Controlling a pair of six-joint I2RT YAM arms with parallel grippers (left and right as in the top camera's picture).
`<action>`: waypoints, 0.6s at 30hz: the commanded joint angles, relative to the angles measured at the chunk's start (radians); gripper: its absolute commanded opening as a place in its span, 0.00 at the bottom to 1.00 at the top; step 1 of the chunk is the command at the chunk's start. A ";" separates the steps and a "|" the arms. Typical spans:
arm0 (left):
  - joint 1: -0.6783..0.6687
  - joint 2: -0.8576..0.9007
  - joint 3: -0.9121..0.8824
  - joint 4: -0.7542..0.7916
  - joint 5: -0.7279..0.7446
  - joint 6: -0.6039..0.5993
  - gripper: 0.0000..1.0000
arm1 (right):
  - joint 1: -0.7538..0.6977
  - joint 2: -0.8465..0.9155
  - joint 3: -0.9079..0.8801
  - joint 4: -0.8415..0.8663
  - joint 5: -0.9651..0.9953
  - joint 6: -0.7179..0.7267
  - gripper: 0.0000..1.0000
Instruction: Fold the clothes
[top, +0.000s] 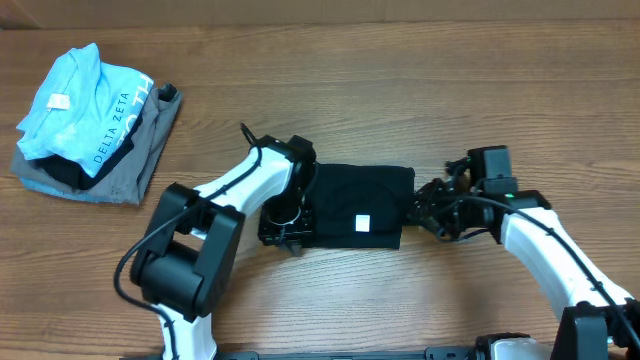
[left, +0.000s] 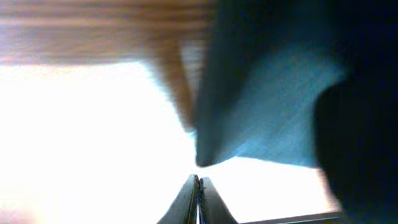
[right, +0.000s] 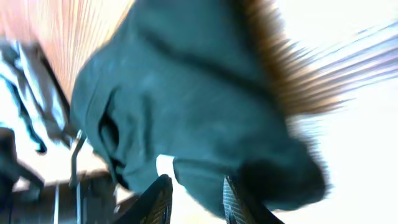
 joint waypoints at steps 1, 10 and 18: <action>0.027 -0.147 0.074 -0.028 -0.104 0.039 0.10 | -0.063 -0.018 0.019 0.030 0.003 -0.041 0.31; 0.021 -0.298 0.170 0.269 -0.147 0.361 0.29 | -0.150 -0.018 0.019 0.097 -0.166 -0.202 0.46; 0.023 -0.083 0.171 0.440 -0.120 0.507 0.26 | -0.151 -0.018 0.019 0.087 -0.199 -0.202 0.50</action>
